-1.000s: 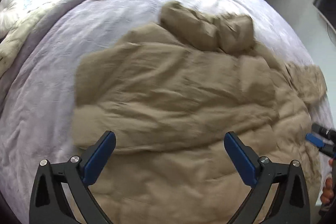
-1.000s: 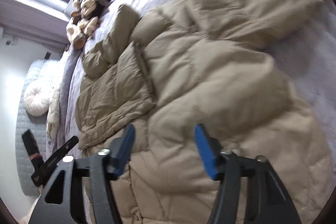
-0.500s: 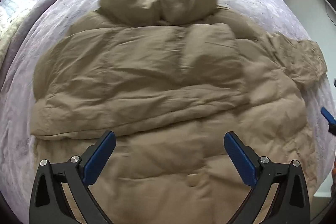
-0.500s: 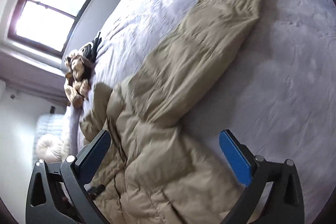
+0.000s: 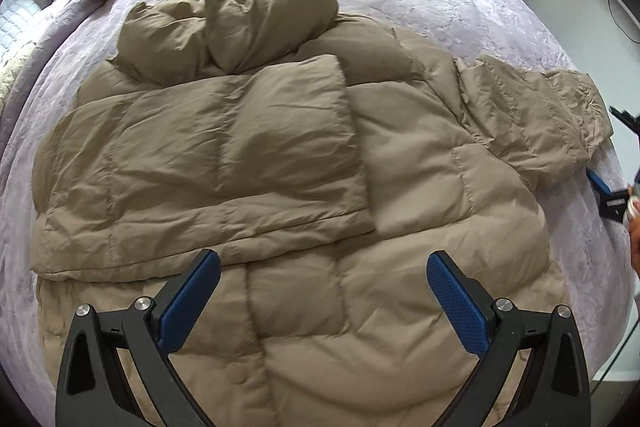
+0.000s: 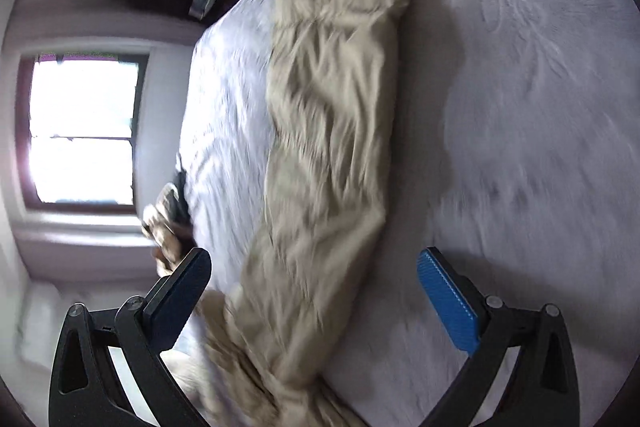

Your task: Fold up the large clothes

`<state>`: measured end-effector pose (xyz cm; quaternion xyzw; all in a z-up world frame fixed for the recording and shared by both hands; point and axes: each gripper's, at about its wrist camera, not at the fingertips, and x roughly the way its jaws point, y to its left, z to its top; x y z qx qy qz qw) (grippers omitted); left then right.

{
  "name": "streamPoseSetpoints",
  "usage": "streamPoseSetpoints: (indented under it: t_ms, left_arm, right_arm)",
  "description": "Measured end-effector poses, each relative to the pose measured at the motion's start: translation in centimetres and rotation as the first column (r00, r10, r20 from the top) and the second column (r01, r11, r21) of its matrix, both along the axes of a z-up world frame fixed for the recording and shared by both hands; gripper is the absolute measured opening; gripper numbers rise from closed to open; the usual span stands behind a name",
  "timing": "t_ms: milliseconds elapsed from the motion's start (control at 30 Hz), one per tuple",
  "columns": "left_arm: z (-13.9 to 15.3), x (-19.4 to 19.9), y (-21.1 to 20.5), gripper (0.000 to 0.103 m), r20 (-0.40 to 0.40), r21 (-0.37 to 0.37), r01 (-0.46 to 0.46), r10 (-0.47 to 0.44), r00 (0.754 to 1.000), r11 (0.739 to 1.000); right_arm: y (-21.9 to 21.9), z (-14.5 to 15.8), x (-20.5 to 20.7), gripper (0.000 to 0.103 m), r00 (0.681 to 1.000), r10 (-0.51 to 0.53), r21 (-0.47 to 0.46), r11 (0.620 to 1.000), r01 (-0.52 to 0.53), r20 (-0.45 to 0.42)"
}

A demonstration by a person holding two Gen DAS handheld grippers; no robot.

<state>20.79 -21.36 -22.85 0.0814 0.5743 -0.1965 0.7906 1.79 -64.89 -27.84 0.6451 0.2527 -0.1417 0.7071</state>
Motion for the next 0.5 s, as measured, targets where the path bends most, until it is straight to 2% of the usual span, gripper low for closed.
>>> streamPoseSetpoints:
  t_ms: [167, 233, 267, 300, 333, 367, 400, 433, 500]
  left_arm:
    - [-0.2, -0.3, -1.5, 0.103, -0.001, -0.005, 0.009, -0.009, 1.000, 1.000]
    - [-0.2, -0.3, -1.7, 0.103, -0.015, -0.016, 0.006, -0.007, 1.000, 1.000]
    - [-0.2, -0.4, -1.8, 0.103, -0.022, -0.024, 0.006, -0.006, 1.000, 1.000]
    - [-0.2, -0.4, -1.9, 0.103, -0.027, -0.033, 0.006, -0.007, 1.000, 0.999]
    - [-0.1, -0.5, -2.0, 0.103, -0.025, -0.034, 0.008, -0.009, 1.000, 0.999]
    - [0.0, -0.6, -2.1, 0.103, -0.017, -0.029, 0.011, -0.012, 1.000, 1.000]
    - [0.2, -0.7, -2.1, 0.103, 0.001, -0.013, 0.012, -0.012, 1.000, 1.000]
    - [0.3, -0.8, -2.0, 0.103, 0.007, -0.007, 0.011, -0.011, 1.000, 1.000]
    - [0.3, -0.6, -1.5, 0.103, -0.003, -0.009, 0.001, -0.001, 1.000, 1.000]
  right_arm:
    - [-3.0, -1.8, 2.1, 0.103, 0.996, -0.059, 0.069, 0.996, 0.055, 0.065]
    - [-4.0, -2.1, 2.7, 0.099, 0.993, -0.084, 0.099, 0.992, 0.075, 0.088]
    - [-4.3, -2.3, 2.8, 0.088, 0.991, -0.094, 0.112, 0.990, 0.083, 0.098]
    - [-4.6, -2.5, 3.2, 0.065, 0.987, -0.104, 0.140, 0.986, 0.087, 0.120]
    - [-4.8, -3.0, 3.5, 0.051, 0.984, -0.113, 0.180, 0.980, 0.088, 0.139]
    - [-5.1, -3.4, 3.7, 0.022, 0.981, -0.124, 0.216, 0.972, 0.090, 0.148]
    - [-5.3, -4.1, 3.7, 0.010, 0.977, -0.143, 0.261, 0.960, 0.099, 0.156]
    - [-5.4, -4.5, 3.6, 0.010, 0.971, -0.161, 0.289, 0.952, 0.105, 0.177]
    - [-5.2, -4.1, 3.6, 0.008, 0.961, -0.156, 0.282, 0.955, 0.088, 0.228]
